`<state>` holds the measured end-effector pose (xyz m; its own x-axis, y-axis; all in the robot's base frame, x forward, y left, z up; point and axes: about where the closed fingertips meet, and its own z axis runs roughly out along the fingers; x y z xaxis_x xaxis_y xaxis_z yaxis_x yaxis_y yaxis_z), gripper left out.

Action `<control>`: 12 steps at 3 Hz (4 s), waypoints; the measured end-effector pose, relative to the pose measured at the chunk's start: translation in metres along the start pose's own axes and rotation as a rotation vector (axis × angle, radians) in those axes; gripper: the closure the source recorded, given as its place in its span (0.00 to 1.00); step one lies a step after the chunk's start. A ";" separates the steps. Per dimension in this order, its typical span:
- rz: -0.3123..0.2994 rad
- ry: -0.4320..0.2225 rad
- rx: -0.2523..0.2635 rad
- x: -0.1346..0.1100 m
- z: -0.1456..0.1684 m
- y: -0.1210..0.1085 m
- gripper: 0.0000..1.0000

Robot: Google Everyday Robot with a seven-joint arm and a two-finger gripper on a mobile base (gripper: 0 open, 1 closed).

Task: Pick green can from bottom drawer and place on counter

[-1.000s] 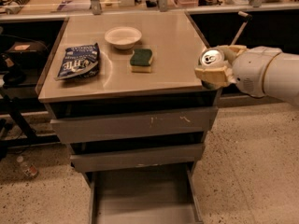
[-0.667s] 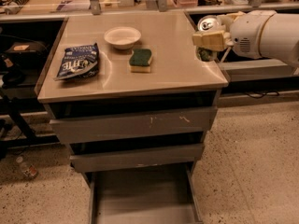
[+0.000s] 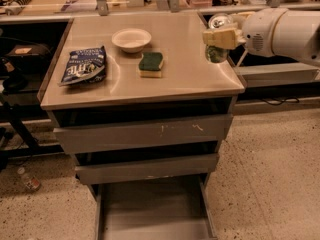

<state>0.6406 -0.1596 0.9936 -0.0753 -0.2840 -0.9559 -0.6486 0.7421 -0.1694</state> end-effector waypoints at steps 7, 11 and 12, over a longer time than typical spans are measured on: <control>0.256 0.171 -0.176 0.071 0.095 -0.033 1.00; 0.336 0.134 -0.229 0.086 0.116 -0.031 1.00; 0.335 0.131 -0.229 0.086 0.116 -0.031 0.84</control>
Offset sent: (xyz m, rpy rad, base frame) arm 0.0678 -0.0053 -0.0223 0.1247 0.1388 0.0416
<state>0.7420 -0.1369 0.8892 -0.3964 -0.1360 -0.9079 -0.7226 0.6563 0.2172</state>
